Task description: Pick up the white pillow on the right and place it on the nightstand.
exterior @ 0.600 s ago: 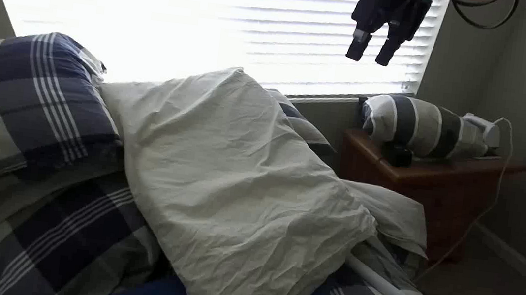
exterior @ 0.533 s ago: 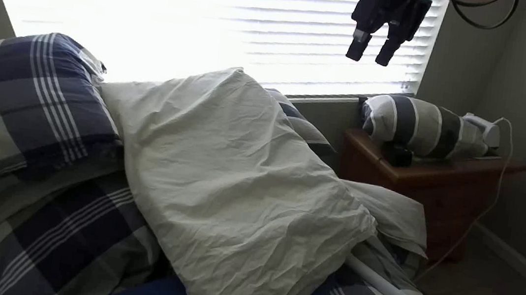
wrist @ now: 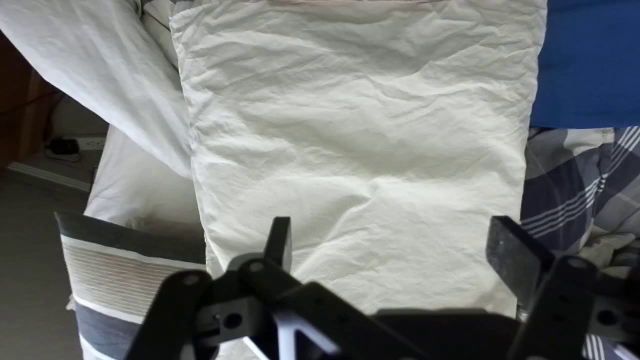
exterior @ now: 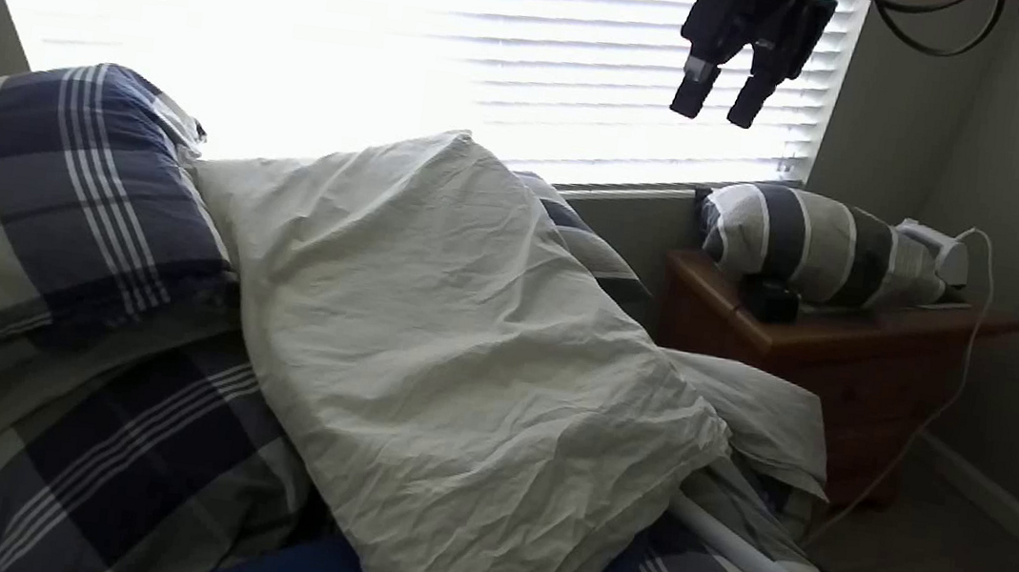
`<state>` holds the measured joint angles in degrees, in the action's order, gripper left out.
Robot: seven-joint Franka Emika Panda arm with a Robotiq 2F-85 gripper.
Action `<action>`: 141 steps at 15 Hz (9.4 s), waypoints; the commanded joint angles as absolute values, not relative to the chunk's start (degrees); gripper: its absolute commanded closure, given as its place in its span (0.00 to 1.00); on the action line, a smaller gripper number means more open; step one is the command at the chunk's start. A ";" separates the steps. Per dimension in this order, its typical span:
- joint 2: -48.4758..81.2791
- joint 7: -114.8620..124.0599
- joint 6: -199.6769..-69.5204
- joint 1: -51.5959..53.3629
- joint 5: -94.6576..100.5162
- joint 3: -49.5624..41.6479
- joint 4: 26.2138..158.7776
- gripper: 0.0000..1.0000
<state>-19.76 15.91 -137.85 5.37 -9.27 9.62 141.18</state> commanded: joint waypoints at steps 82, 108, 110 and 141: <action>59.89 -46.72 -162.70 -38.40 -17.41 42.22 92.43 0.00; 61.41 -42.43 -127.46 -37.67 -37.28 39.58 84.52 0.40; 58.99 -40.69 -130.46 -35.67 -39.82 37.52 85.82 0.55; 11.46 -26.02 -119.90 -12.60 -66.85 -1.11 105.83 0.80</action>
